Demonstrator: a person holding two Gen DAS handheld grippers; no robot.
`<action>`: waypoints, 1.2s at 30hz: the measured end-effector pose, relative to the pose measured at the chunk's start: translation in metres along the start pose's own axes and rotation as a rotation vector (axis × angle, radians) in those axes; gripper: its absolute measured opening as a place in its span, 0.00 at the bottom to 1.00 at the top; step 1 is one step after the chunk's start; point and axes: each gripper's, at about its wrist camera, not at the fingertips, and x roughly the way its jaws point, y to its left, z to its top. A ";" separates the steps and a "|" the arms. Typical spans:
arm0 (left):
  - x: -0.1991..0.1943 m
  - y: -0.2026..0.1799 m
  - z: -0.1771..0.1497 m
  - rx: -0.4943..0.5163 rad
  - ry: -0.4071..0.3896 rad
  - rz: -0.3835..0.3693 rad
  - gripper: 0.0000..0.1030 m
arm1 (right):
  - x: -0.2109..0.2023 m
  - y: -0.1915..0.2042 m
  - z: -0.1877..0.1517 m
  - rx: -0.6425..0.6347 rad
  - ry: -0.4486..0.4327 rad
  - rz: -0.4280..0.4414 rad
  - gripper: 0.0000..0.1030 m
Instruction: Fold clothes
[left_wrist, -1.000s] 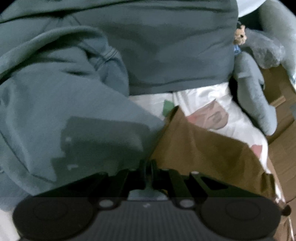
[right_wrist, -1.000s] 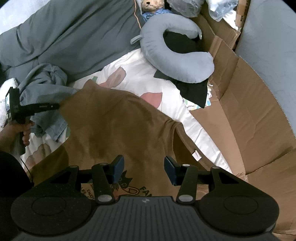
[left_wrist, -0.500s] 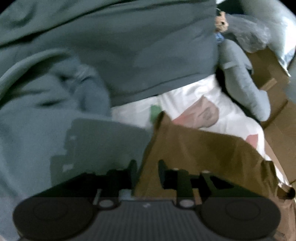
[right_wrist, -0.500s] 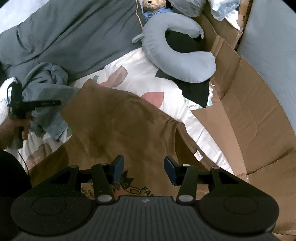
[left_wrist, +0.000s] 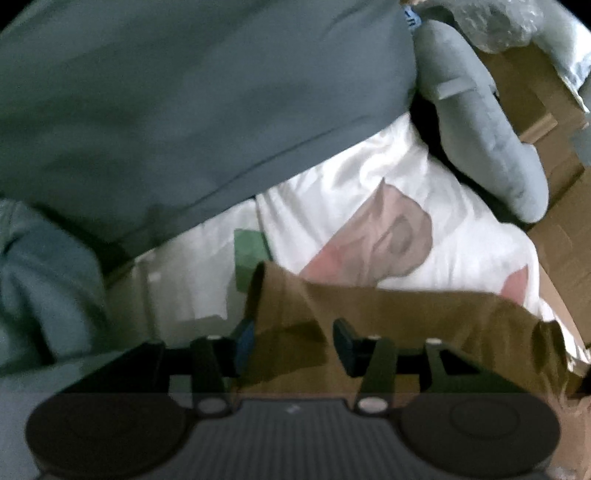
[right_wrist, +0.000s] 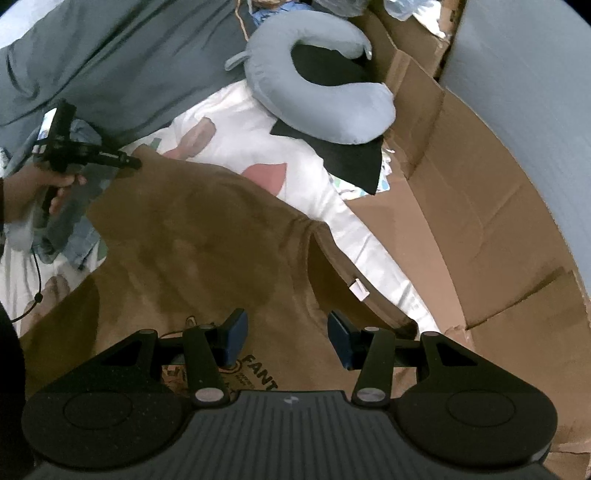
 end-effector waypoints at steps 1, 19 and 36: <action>0.005 0.001 0.002 -0.001 0.006 0.005 0.48 | 0.002 -0.001 0.000 0.010 0.000 -0.002 0.53; 0.008 0.040 0.028 -0.049 -0.021 0.127 0.16 | 0.031 0.006 -0.002 0.058 0.029 0.020 0.53; -0.011 -0.094 0.009 0.196 -0.028 -0.188 0.17 | 0.100 0.016 0.012 0.053 -0.113 0.052 0.37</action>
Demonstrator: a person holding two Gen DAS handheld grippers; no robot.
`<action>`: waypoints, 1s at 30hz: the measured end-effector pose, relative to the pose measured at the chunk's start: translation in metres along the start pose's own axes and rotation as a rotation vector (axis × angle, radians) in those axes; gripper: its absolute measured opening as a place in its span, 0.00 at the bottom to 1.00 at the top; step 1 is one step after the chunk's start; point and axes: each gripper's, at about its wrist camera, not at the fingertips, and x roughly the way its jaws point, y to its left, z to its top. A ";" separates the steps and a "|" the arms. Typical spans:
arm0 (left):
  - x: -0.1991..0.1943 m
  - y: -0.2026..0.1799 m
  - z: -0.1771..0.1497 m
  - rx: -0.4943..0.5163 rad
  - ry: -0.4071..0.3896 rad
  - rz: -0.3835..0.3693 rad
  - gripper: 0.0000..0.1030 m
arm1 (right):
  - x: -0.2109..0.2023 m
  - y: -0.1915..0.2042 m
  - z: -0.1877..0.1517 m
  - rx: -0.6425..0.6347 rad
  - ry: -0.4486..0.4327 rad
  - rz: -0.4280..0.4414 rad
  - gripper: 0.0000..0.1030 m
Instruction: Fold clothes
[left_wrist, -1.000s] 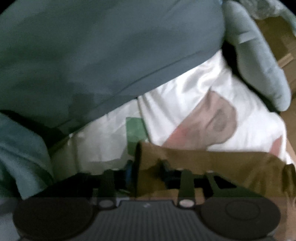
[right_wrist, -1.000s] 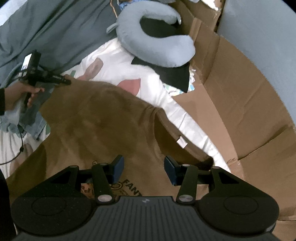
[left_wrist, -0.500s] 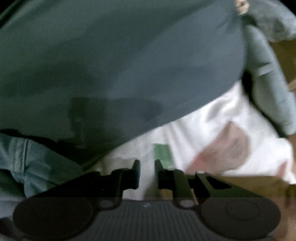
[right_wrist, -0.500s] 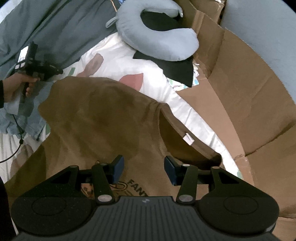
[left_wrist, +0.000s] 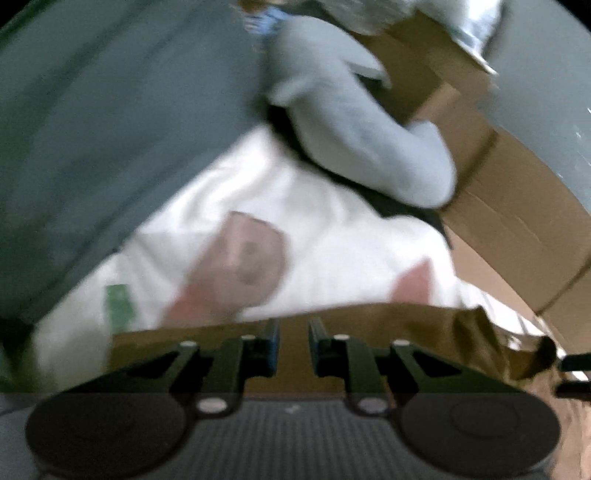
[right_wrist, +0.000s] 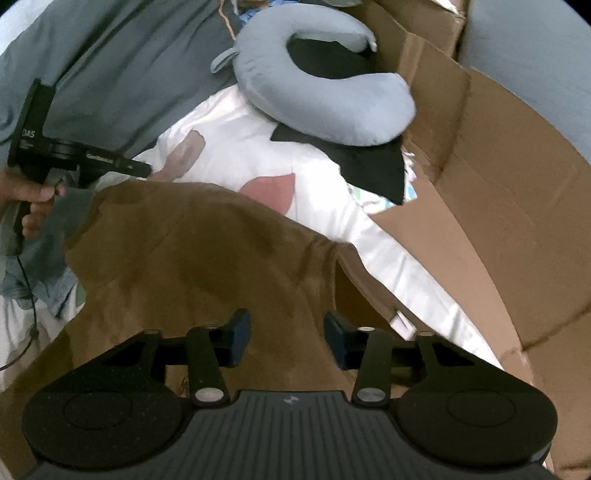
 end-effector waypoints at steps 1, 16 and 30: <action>0.005 -0.007 0.002 0.019 0.001 -0.014 0.16 | 0.008 0.001 0.001 -0.004 -0.008 0.009 0.33; 0.055 -0.054 -0.006 0.134 0.029 0.007 0.11 | 0.110 0.000 0.022 -0.078 -0.129 -0.015 0.32; 0.047 -0.081 -0.015 0.212 0.031 0.034 0.11 | 0.120 -0.049 0.008 0.017 -0.081 -0.061 0.12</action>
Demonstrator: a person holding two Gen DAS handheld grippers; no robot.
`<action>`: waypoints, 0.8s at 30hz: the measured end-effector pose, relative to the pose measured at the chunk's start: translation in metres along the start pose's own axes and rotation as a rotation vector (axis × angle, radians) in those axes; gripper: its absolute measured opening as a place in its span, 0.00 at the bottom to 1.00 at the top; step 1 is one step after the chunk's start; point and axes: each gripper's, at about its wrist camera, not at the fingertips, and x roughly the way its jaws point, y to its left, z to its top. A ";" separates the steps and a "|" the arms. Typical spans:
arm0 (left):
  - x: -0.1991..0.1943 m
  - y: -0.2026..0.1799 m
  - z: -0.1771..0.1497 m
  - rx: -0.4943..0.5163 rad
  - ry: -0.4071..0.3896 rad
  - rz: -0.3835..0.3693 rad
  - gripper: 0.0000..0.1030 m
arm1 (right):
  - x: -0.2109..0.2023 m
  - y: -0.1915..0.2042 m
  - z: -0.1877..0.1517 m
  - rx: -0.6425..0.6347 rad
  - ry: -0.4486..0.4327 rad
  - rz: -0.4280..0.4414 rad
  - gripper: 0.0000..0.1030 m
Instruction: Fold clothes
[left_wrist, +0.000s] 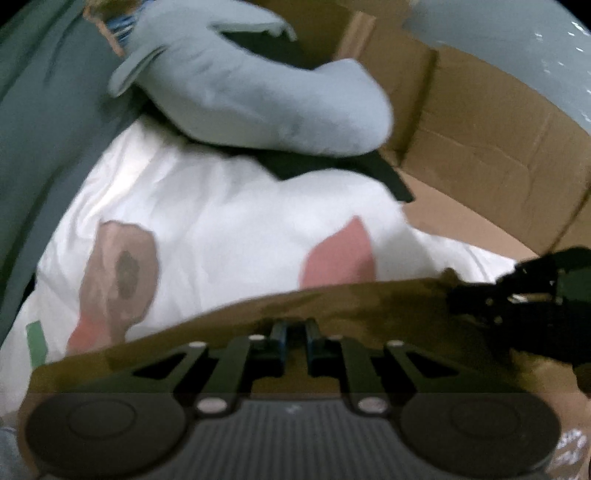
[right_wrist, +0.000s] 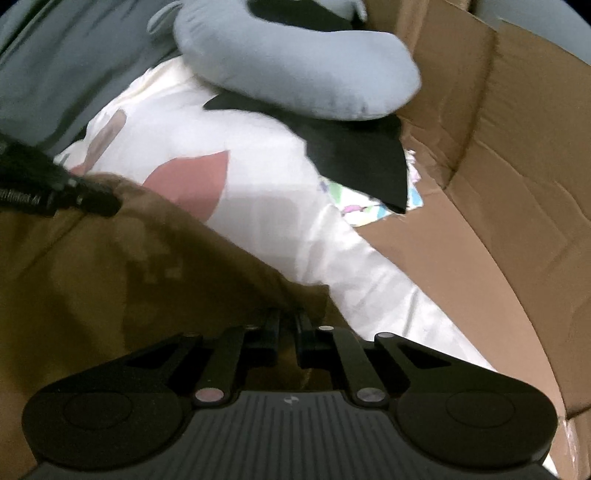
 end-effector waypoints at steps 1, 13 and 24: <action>0.001 -0.005 0.001 0.012 0.000 -0.005 0.11 | -0.007 -0.005 0.001 0.007 -0.008 0.005 0.13; 0.025 -0.070 0.010 0.142 0.001 -0.104 0.12 | -0.102 -0.106 -0.040 0.088 -0.057 -0.051 0.15; 0.062 -0.104 0.018 0.267 0.048 -0.129 0.12 | -0.132 -0.148 -0.126 0.138 0.028 -0.097 0.15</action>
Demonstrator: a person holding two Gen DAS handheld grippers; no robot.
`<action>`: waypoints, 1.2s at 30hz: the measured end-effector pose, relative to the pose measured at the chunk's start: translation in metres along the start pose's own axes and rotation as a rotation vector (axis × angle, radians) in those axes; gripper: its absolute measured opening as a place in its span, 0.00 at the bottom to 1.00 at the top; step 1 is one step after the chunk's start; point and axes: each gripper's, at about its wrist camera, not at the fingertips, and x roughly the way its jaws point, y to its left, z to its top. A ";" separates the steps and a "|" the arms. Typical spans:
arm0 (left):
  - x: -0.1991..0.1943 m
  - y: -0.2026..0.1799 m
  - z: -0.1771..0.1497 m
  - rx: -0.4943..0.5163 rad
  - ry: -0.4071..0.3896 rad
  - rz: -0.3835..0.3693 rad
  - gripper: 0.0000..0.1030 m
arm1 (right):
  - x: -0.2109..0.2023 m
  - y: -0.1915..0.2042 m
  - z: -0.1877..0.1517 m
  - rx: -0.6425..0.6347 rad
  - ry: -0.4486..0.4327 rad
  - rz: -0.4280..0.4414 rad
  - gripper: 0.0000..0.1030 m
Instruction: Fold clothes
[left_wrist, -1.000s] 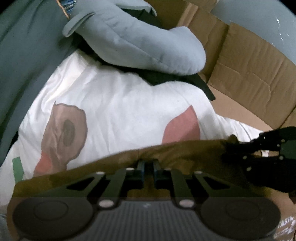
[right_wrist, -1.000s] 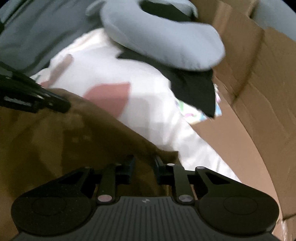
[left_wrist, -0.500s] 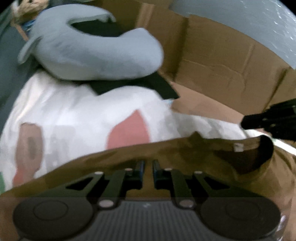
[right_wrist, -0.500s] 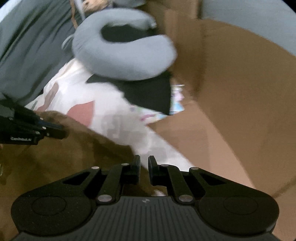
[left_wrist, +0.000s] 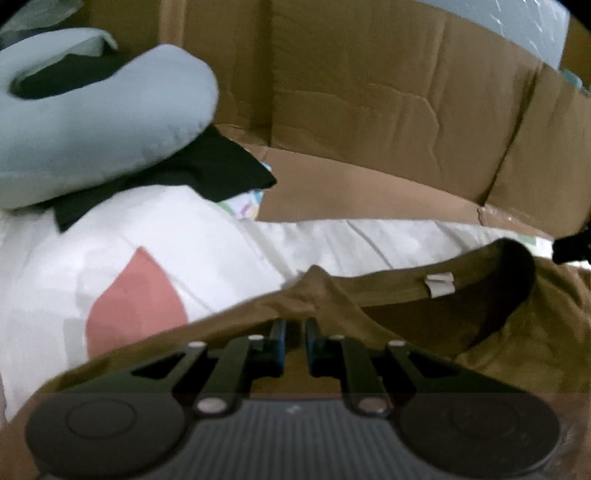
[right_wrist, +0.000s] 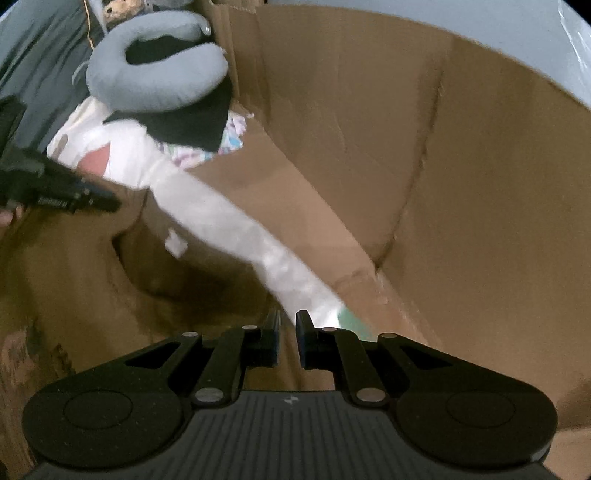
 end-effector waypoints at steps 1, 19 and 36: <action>0.004 -0.001 0.001 0.011 0.004 0.003 0.12 | 0.001 0.000 -0.005 0.001 0.006 0.006 0.14; -0.015 -0.010 -0.011 -0.059 -0.005 0.008 0.18 | 0.057 0.027 -0.006 0.153 -0.083 0.065 0.16; -0.021 -0.059 -0.043 0.040 -0.066 -0.135 0.39 | 0.031 0.059 -0.039 0.074 -0.080 0.057 0.29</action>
